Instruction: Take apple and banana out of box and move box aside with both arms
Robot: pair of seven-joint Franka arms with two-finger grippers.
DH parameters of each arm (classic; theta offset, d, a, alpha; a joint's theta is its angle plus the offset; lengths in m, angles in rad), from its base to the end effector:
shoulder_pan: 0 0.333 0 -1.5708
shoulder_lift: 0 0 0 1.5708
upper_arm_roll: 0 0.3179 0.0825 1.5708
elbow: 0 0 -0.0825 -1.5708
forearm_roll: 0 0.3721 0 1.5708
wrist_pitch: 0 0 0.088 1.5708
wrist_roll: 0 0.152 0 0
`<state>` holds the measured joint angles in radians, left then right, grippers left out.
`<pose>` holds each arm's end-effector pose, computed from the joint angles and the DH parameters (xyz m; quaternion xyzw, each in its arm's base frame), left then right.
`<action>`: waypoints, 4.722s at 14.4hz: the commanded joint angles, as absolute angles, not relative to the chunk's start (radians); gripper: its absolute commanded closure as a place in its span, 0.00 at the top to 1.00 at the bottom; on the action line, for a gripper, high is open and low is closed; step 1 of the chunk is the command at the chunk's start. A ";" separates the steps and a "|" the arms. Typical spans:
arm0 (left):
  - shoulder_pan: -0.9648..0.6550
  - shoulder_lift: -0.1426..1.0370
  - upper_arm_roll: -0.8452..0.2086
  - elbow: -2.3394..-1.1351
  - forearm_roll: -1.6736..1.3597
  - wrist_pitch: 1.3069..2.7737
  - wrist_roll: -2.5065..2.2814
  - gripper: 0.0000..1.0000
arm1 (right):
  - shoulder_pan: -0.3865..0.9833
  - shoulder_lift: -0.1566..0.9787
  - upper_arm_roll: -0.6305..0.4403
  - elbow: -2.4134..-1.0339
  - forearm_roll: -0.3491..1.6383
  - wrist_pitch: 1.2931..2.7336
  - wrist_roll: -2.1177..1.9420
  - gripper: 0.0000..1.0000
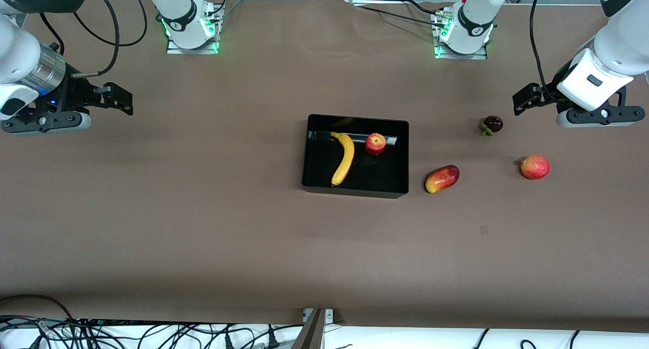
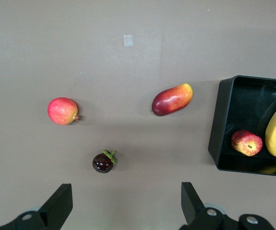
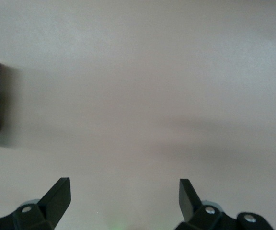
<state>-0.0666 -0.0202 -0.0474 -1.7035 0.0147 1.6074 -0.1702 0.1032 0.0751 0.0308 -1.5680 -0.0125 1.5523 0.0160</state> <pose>0.5281 -0.0584 0.5345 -0.9989 -0.0276 0.0365 0.0131 0.5524 0.0720 0.5399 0.9972 0.0591 -0.0449 0.0085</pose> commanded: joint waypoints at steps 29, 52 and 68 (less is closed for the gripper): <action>-0.330 0.442 -0.290 -1.867 0.011 2.078 -0.736 1.00 | 0.106 0.075 0.037 -1.546 -0.005 1.539 0.021 1.00; -0.212 0.407 -0.267 -1.679 0.011 1.835 -0.499 0.30 | 0.106 0.074 0.037 -1.546 -0.003 1.537 0.021 1.00; 0.043 0.397 -0.225 -2.094 0.140 2.006 0.006 0.29 | 0.106 0.074 0.038 -1.546 -0.003 1.537 0.021 1.00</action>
